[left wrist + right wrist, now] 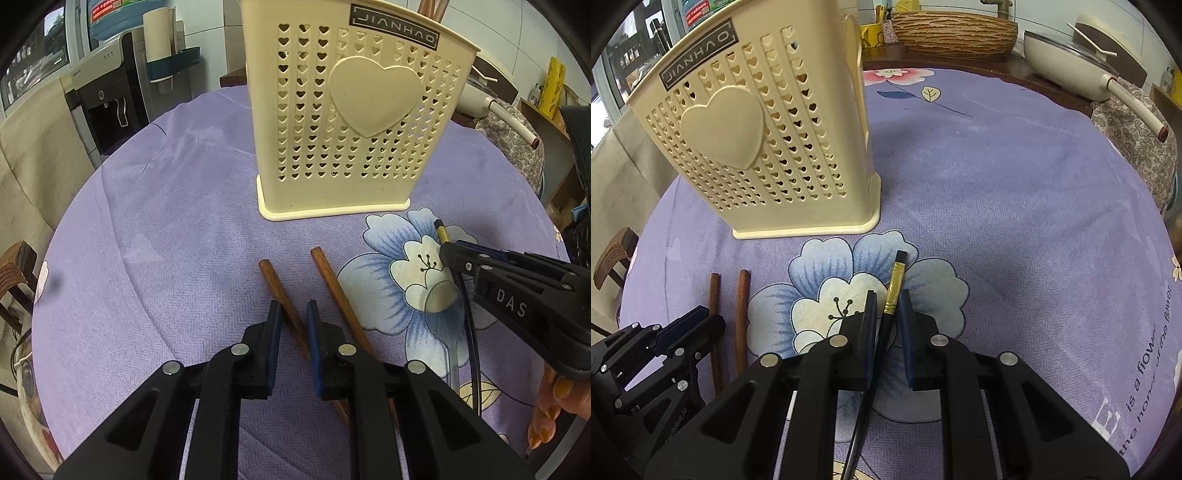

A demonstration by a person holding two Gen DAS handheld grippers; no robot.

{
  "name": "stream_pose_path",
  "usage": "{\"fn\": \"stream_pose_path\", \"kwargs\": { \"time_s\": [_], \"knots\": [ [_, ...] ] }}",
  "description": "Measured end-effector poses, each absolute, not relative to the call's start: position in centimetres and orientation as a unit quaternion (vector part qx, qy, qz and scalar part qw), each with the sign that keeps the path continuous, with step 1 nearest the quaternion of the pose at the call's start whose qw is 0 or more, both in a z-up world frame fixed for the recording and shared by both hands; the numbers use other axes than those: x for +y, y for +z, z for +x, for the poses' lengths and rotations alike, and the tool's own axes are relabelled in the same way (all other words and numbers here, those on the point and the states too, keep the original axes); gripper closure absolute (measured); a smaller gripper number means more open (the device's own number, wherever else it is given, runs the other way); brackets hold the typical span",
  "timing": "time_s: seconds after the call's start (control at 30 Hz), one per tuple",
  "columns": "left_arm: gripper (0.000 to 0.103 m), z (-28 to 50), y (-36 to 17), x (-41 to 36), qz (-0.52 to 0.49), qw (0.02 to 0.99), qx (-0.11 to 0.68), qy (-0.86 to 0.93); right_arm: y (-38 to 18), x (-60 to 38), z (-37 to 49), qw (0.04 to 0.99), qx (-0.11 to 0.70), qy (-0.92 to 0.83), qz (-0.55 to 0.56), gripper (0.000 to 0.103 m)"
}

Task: Organize utensils
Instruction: 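Carry the wooden chopstick with the left tool above the holder while the right tool grips the gold-tipped stick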

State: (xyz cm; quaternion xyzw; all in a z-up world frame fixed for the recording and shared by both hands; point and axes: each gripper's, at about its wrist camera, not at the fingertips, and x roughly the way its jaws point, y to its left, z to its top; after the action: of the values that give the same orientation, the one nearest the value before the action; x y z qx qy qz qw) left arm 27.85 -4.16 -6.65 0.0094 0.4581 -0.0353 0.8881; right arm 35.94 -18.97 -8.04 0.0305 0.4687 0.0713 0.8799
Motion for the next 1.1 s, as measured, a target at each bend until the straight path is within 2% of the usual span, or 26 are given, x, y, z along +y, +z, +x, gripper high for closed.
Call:
{"fn": "stream_pose_path", "kwargs": {
  "time_s": [0.6, 1.1],
  "knots": [
    [0.093, 27.9, -5.9, -2.6, -0.037, 0.887, 0.455, -0.063, -7.6, -21.4, 35.6, 0.877, 0.459, 0.1, 0.101, 0.094],
    [0.096, 24.5, 2.3, -1.7, -0.067, 0.923, 0.365, -0.104, -0.2, -23.2, 31.4, 0.913, 0.363, 0.15, 0.109, 0.095]
  ]
}}
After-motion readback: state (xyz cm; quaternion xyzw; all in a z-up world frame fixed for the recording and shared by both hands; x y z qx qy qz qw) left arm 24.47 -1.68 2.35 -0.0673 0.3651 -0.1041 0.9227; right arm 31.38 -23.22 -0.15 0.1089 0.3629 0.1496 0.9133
